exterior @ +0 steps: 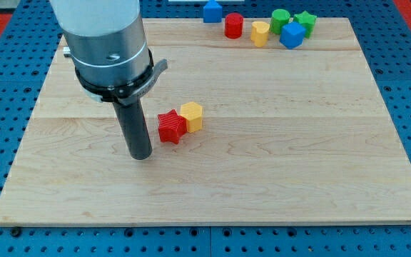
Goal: Push the yellow hexagon near to the yellow heart
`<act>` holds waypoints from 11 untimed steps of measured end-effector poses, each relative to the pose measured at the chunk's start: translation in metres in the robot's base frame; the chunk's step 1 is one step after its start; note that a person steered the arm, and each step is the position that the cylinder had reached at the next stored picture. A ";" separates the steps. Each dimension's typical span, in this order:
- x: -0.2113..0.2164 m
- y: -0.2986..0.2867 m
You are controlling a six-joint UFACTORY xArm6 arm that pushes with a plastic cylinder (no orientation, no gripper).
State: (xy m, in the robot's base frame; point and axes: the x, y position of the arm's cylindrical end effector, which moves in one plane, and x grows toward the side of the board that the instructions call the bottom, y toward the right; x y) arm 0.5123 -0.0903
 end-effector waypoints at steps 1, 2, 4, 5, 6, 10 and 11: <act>-0.043 0.049; -0.082 0.095; -0.131 0.097; -0.147 0.098; -0.190 0.119; -0.185 0.114; -0.094 0.083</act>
